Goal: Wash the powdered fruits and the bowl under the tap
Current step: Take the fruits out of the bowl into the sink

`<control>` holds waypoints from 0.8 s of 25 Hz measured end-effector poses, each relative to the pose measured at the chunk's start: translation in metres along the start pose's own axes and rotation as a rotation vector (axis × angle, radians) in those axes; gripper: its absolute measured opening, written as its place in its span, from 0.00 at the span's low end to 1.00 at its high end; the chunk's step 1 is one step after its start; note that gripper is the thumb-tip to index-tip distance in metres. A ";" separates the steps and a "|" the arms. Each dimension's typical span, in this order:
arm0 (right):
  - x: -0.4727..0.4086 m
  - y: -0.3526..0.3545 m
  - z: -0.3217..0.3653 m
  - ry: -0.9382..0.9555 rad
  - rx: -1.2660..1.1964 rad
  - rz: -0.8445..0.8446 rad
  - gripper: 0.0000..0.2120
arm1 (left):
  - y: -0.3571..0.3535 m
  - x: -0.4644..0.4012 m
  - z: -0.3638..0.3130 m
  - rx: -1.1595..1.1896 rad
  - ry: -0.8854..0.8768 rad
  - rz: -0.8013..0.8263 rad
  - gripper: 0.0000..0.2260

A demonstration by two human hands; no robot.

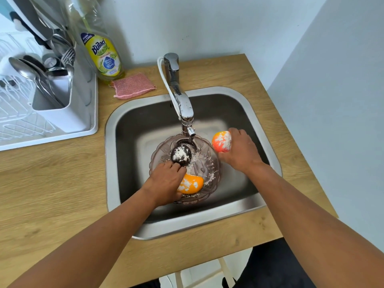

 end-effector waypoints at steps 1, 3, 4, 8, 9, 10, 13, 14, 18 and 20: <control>-0.003 0.001 -0.003 -0.018 -0.003 -0.005 0.39 | 0.002 0.000 -0.003 -0.031 -0.018 0.003 0.27; -0.007 0.001 -0.009 -0.044 -0.011 -0.012 0.39 | 0.011 -0.001 -0.003 -0.012 -0.022 -0.021 0.26; -0.008 -0.001 -0.011 -0.054 -0.014 -0.012 0.39 | 0.021 -0.002 0.000 0.056 0.003 -0.048 0.28; -0.006 -0.009 -0.018 -0.106 -0.012 -0.003 0.39 | 0.068 -0.023 0.023 0.448 0.212 -0.166 0.30; -0.005 -0.010 -0.020 -0.119 -0.009 -0.005 0.38 | 0.076 -0.031 0.026 0.502 0.252 -0.176 0.29; -0.004 -0.011 -0.021 -0.129 -0.001 -0.012 0.38 | 0.081 -0.040 0.028 0.558 0.285 -0.173 0.28; -0.002 -0.013 -0.020 -0.142 0.056 -0.017 0.38 | 0.075 -0.079 0.031 0.758 0.348 -0.137 0.24; -0.001 -0.015 -0.019 -0.139 0.081 -0.002 0.37 | 0.070 -0.096 0.030 0.767 0.350 -0.126 0.24; 0.001 -0.029 -0.019 -0.170 0.121 0.102 0.33 | 0.063 -0.163 0.015 0.600 0.326 -0.113 0.33; 0.004 -0.035 -0.021 -0.190 0.133 0.151 0.32 | 0.062 -0.182 0.004 0.528 0.279 -0.082 0.31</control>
Point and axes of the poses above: each hand's wrist, its own x-axis away from the middle knuckle, its own y-axis out of the back of the hand, z = x × y, the point moved 7 cm from there along -x, towards the middle knuckle, and after that the axes turned 11 degrees about y, right-handed, at the moved point
